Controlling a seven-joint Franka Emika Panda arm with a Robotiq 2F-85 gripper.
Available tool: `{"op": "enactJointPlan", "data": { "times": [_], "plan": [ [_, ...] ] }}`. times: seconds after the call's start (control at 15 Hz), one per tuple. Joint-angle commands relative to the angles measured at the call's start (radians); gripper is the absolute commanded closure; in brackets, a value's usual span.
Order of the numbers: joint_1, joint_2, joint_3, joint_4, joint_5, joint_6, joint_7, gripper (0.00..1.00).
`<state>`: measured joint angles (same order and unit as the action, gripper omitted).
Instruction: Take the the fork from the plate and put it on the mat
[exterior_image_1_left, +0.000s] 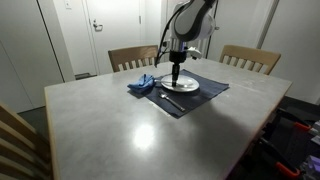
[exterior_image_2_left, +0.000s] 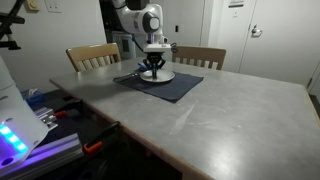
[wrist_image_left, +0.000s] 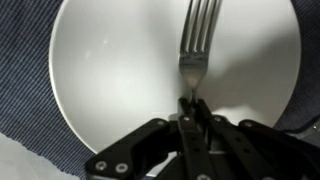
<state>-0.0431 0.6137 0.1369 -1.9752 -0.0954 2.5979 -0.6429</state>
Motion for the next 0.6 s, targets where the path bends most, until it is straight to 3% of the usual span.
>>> {"op": "enactJointPlan", "data": {
  "times": [0.0, 0.53],
  "plan": [
    [-0.005, -0.025, -0.005, -0.047, -0.046, 0.034, -0.006, 0.97],
    [-0.06, -0.075, -0.011, -0.11, -0.106, 0.103, -0.099, 0.97]
  ]
}}
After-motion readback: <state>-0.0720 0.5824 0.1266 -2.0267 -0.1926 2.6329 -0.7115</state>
